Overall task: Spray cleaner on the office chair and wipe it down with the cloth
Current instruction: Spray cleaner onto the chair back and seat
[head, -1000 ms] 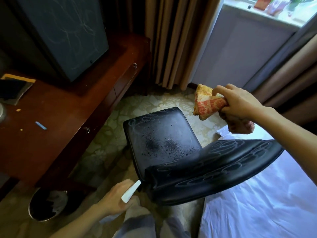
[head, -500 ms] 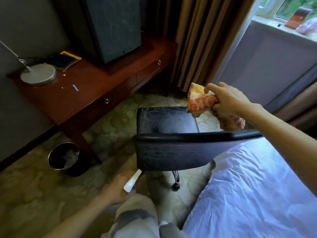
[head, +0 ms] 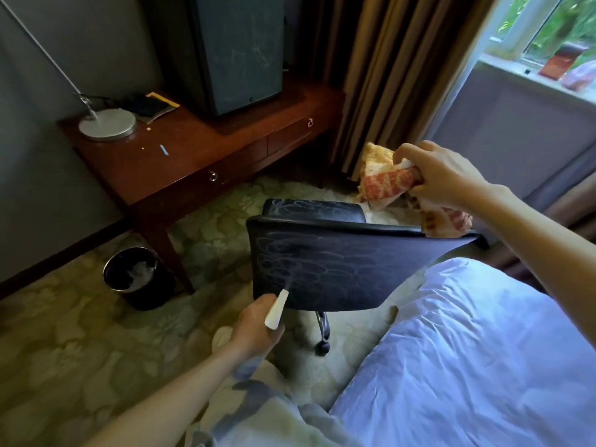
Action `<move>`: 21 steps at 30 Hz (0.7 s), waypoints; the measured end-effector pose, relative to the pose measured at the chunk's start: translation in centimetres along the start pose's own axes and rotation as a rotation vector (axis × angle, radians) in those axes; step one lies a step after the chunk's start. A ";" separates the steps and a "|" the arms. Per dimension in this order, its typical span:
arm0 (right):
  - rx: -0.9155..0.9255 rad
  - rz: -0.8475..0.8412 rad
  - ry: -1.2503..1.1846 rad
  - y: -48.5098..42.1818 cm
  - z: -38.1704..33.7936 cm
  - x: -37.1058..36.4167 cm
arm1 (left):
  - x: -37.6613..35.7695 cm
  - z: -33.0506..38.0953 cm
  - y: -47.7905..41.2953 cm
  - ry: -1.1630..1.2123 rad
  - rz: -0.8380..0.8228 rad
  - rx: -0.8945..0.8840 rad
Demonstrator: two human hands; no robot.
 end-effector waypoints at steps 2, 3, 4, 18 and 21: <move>-0.005 0.008 0.000 0.7 0.5 0.2 | -0.5 0.1 -0.1 -0.027 -0.006 0.010; -0.008 0.012 0.001 1.0 0.7 0.3 | -0.9 0.5 -0.1 -0.064 -0.026 0.005; -0.012 0.018 0.000 1.2 0.9 0.5 | -1.2 1.1 0.0 -0.127 -0.050 -0.004; -0.066 0.055 -0.015 5.5 3.4 1.7 | -9.2 6.8 -1.3 -0.476 -0.276 -0.160; -0.087 0.059 -0.018 6.6 4.4 1.4 | -10.7 5.6 -1.6 -0.477 -0.370 -0.026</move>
Point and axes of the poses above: each hand's wrist, its own y-axis away from the middle knuckle, its own x-axis out of the back of the hand, z = x × y, the point moved 10 cm from there along -y, towards the middle knuckle, and after that the axes turned 13 degrees about -z, right-handed, at the moved point
